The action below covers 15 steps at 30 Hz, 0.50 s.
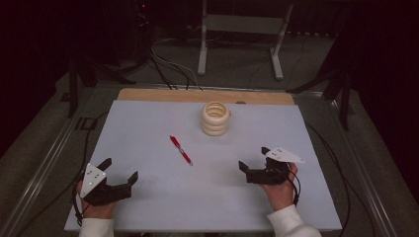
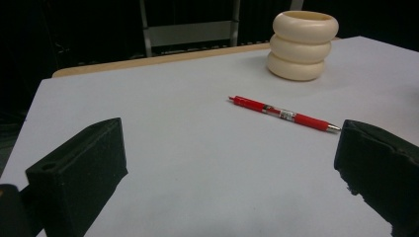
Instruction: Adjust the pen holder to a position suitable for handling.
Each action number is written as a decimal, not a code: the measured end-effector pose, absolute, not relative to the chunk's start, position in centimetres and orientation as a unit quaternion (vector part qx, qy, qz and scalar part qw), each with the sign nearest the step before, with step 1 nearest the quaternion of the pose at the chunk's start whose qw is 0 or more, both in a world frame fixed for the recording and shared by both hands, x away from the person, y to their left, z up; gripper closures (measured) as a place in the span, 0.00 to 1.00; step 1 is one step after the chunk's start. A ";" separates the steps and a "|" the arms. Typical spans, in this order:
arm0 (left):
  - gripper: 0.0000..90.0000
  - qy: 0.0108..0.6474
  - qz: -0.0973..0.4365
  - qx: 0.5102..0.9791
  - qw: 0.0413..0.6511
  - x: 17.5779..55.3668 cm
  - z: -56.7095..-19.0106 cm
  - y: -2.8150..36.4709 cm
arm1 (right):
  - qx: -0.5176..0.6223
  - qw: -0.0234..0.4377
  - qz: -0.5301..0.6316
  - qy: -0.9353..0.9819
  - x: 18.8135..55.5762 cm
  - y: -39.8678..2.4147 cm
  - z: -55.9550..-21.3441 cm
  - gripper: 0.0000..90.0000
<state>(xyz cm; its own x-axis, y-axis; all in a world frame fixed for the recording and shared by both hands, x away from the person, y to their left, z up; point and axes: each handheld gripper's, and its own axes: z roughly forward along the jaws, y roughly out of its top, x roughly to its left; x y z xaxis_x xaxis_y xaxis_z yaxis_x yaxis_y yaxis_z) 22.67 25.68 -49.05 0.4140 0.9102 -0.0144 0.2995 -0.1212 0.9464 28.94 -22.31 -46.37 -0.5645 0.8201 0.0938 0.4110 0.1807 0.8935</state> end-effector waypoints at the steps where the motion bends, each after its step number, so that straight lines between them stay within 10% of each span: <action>1: 0.00 0.443 0.310 0.682 0.493 22.7 -49.1 25.7 | 0.416 0.208 0.485 0.740 29.2 -22.0 -46.3 0.00; 15: 0.00 0.443 0.310 0.682 0.493 22.7 -49.1 25.6 | 0.420 0.195 0.484 0.743 33.1 -18.8 -44.1 0.00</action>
<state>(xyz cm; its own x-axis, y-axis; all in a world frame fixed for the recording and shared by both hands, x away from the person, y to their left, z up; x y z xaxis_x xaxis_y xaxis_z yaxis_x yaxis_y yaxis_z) 22.66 25.64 -49.07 0.4157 0.9094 -0.0143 0.2985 -0.1216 0.9466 33.07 -18.80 -44.07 -0.5720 0.8119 0.1167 0.4348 0.1795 0.8825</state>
